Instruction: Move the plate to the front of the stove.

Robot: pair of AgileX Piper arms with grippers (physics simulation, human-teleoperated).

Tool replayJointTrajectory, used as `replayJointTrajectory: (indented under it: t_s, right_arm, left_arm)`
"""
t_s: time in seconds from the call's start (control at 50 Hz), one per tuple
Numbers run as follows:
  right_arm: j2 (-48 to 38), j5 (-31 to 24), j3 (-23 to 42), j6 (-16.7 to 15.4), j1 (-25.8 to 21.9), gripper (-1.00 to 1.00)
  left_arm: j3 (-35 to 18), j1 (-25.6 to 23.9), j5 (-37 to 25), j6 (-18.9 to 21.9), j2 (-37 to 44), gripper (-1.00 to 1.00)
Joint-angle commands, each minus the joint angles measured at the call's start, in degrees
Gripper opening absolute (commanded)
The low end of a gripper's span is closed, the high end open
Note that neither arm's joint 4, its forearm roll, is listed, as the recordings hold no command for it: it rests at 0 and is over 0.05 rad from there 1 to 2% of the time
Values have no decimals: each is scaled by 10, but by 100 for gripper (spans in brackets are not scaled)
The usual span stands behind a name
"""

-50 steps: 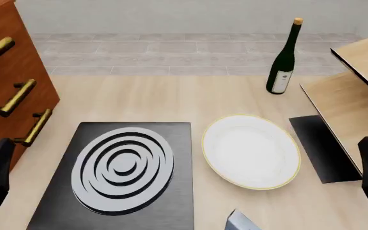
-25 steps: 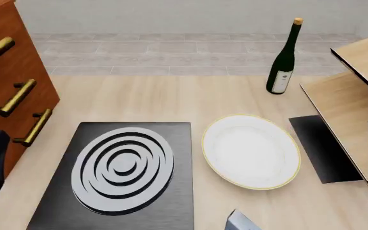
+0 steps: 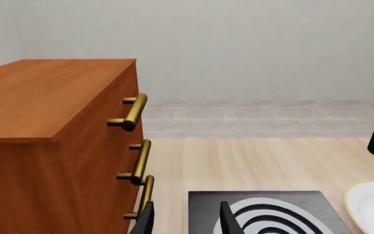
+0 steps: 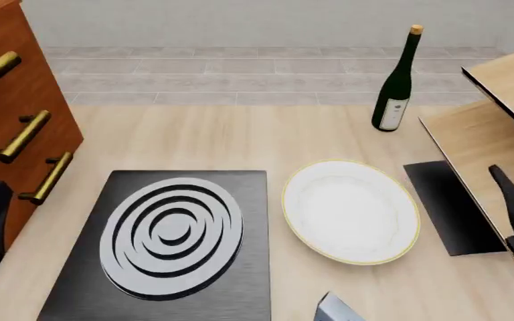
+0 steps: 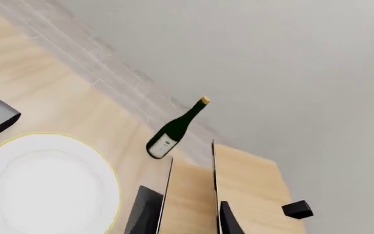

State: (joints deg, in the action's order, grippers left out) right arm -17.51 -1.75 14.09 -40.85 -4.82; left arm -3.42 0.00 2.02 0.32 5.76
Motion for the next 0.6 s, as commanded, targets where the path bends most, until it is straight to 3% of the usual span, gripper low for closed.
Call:
replayJointTrajectory:
  t_s: [0.02, 0.2, 0.4, 0.6]
  right_arm:
    - [-33, 3, -23, -112, -30, 100]
    - [-19, -21, -38, -195, -33, 100]
    - [-25, -47, -40, -236, -44, 100]
    - [-32, -59, -49, -249, -62, 100]
  left_arm:
    - [22, 0, 23, 0, 2, 100]
    - [34, 0, 30, 0, -2, 100]
    - [34, 0, 27, 0, -6, 100]
    - [34, 0, 27, 0, -6, 100]
